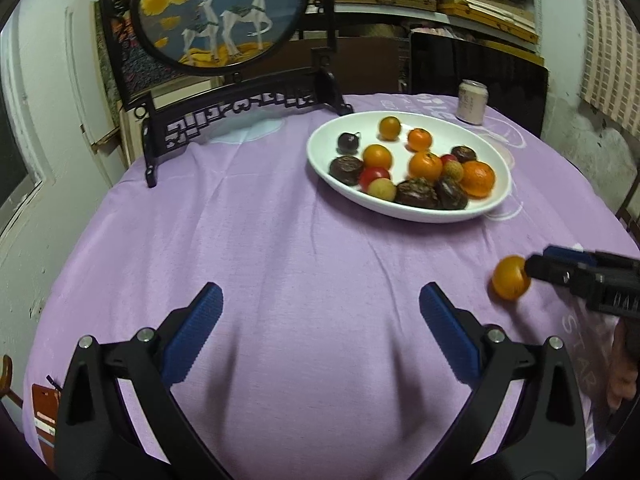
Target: Organize fruits
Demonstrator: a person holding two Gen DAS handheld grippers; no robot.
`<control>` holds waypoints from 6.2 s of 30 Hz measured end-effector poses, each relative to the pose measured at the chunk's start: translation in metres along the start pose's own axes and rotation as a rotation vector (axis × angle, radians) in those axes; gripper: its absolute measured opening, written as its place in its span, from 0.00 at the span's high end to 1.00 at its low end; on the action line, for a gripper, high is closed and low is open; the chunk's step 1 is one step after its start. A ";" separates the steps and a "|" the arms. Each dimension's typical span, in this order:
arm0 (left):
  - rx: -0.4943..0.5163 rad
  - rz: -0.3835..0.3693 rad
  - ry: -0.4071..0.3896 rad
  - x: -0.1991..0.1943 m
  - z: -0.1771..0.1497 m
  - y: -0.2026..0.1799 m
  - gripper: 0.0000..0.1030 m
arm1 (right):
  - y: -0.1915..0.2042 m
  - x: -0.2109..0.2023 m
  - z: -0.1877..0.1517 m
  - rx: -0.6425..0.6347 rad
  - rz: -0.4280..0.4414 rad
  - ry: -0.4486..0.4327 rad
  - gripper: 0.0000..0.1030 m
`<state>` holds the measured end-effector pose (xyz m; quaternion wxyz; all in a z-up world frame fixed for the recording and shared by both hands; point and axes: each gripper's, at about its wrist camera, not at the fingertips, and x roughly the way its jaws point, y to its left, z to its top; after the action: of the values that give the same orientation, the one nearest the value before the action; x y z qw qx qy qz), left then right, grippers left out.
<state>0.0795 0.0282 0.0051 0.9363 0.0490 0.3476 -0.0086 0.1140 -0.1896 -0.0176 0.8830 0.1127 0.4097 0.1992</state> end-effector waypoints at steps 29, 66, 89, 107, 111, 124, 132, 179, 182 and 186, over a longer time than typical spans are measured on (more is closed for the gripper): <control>0.190 -0.277 0.092 0.014 -0.027 -0.077 0.42 | -0.003 -0.004 0.005 0.008 -0.016 -0.014 0.66; 0.011 -0.105 -0.058 0.030 0.086 -0.022 0.70 | 0.000 -0.024 0.050 -0.037 -0.043 -0.090 0.66; -0.006 -0.058 -0.071 0.073 0.108 -0.017 0.69 | -0.015 -0.018 0.089 -0.008 -0.030 -0.149 0.66; -0.047 -0.192 0.037 0.168 0.167 -0.046 0.69 | -0.047 0.085 0.169 0.076 -0.054 -0.068 0.66; -0.024 -0.204 0.098 0.185 0.161 -0.052 0.69 | -0.046 0.102 0.166 0.044 -0.070 -0.015 0.66; -0.014 -0.180 0.231 0.207 0.160 -0.054 0.49 | -0.047 0.129 0.171 -0.033 -0.097 0.072 0.65; -0.044 -0.162 0.164 0.191 0.161 -0.049 0.22 | -0.058 0.109 0.175 0.050 -0.033 0.011 0.64; 0.033 0.038 -0.155 -0.042 0.001 -0.057 0.02 | 0.034 -0.095 -0.041 -0.124 -0.198 -0.437 0.04; 0.034 0.030 -0.186 -0.054 -0.003 -0.059 0.02 | 0.032 -0.097 -0.045 -0.113 -0.185 -0.425 0.04; 0.019 0.044 -0.193 -0.061 -0.007 -0.056 0.02 | 0.029 -0.093 -0.043 -0.096 -0.174 -0.383 0.03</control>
<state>0.0263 -0.0277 0.0346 0.9649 0.0642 0.2546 0.0042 0.0191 -0.2030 0.0284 0.9630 0.0707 0.2327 0.1163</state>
